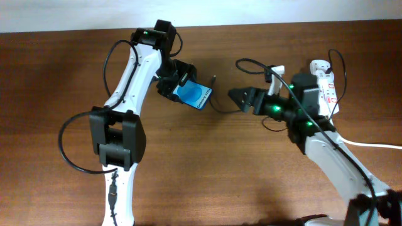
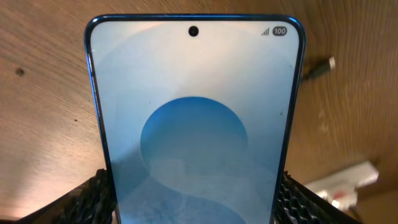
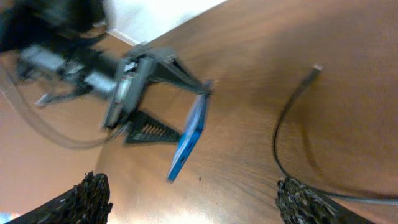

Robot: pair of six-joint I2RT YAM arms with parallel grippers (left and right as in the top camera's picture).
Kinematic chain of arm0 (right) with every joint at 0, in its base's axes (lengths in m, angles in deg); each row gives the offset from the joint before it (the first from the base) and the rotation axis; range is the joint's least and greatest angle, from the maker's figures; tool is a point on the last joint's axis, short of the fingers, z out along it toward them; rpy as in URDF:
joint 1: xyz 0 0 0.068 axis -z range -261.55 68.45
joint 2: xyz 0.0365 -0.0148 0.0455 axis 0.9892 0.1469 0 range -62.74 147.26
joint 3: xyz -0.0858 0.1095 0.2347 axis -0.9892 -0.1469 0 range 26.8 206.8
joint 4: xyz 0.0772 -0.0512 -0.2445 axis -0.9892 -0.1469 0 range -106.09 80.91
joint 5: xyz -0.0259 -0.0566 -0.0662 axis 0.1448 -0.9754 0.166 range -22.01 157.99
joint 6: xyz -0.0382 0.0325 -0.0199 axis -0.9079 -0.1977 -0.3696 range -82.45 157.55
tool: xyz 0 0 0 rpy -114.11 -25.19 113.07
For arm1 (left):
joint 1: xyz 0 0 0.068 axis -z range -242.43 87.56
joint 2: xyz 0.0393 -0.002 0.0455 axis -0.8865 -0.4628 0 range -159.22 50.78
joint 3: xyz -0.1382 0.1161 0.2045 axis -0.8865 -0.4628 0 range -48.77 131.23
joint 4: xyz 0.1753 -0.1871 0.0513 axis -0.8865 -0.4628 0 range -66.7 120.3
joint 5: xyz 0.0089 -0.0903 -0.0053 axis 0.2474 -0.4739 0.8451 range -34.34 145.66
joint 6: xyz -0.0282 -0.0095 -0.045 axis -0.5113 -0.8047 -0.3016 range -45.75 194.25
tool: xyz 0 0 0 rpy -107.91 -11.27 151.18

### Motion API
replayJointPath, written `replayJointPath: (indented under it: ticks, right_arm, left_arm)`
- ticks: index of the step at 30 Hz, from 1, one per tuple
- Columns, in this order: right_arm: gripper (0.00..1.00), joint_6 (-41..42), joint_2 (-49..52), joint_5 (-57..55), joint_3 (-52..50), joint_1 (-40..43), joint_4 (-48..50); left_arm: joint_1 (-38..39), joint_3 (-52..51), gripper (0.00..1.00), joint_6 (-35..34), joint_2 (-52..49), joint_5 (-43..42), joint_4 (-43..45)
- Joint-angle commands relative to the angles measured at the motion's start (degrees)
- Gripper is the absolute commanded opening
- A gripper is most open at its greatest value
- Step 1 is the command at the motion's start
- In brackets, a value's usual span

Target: Plug charger to phone and switch on socket

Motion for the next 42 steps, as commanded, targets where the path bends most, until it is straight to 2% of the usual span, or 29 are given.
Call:
replayJointPath:
  ticks: [1,5,9,12,20,27,33,38,42]
  right_arm:
    - [0.86,8.5,3.5,-10.6,0.5,-6.0,3.0]
    - [0.82,14.7,10.2,-11.8,1.1,-9.5,6.7]
    - [0.76,14.7,13.1,-11.6,1.4,-10.5,7.7]
    - [0.66,14.7,13.3,-13.6,1.4,-10.5,7.6]
    - [0.51,14.2,13.4,-20.9,1.4,-12.4,5.9]
    - [0.5,12.5,16.0,-17.8,1.4,-12.4,8.9]
    - [0.49,12.6,18.1,-15.4,1.4,-12.4,12.2]
    - [0.32,13.2,18.1,-15.4,1.4,-12.4,12.2]
    - [0.29,14.3,18.1,-15.4,1.4,-13.2,12.2]
  left_arm:
    - [2.0,1.4,0.0,-9.5,-0.2,4.5,0.1]
    - [4.6,1.4,0.0,-12.9,-0.2,8.0,0.1]
    - [6.5,1.3,0.0,-13.0,-0.2,9.1,0.0]
    - [8.1,1.2,0.0,-13.7,-0.2,10.6,-0.6]
    - [10.1,1.2,0.0,-14.8,-0.2,12.6,-0.3]
    - [11.9,1.2,0.0,-15.4,-0.2,19.4,0.5]
    - [12.8,1.2,0.0,-15.4,-0.2,18.9,1.0]
    - [12.8,1.2,0.0,-15.4,-0.2,18.9,1.0]
    - [12.8,1.2,0.0,-15.4,-0.2,18.4,1.2]
